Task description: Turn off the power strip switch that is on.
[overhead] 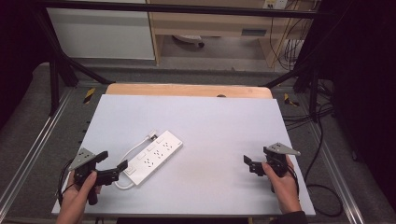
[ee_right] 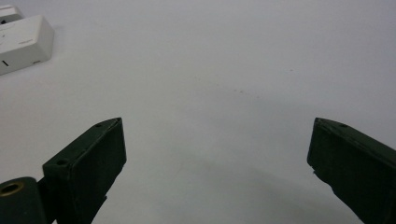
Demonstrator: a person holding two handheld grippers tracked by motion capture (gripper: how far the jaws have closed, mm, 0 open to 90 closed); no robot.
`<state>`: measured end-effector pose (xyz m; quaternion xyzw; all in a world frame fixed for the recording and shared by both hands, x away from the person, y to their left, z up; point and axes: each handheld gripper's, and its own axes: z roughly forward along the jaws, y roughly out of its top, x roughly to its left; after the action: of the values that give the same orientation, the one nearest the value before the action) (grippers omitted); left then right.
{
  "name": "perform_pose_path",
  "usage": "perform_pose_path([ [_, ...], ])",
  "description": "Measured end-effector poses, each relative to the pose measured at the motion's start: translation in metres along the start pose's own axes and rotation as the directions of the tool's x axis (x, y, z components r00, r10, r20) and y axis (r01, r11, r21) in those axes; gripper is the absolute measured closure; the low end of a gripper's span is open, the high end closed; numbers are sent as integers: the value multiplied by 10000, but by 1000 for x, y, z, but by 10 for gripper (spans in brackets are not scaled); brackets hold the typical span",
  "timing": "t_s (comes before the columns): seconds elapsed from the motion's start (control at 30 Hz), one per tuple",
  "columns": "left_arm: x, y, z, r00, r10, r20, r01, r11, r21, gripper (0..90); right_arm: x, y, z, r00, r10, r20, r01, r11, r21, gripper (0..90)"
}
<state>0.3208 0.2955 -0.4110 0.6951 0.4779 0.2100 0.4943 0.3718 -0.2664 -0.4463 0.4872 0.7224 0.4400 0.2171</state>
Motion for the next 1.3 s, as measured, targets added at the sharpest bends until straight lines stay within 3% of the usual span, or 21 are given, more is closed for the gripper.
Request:
perform_pose_path([
  [0.4, -7, 4, 2, 9998, -21, 184, 20, 10000, 63, 78, 2, 0, 0, 9999, -97, -138, 96, 9999, -95, 49],
  [0.7, -18, 8, 3, 9980, 311, 552, -314, 9995, 32, 75, 7, 3, -1, 9992, -367, -154, 364, 9992, -160, 48],
  [1.3, -30, 15, -2, 9960, 493, 747, -437, 9962, -748, 77, 8, 4, -5, 9989, -409, -221, 403, 9988, -294, 48],
])
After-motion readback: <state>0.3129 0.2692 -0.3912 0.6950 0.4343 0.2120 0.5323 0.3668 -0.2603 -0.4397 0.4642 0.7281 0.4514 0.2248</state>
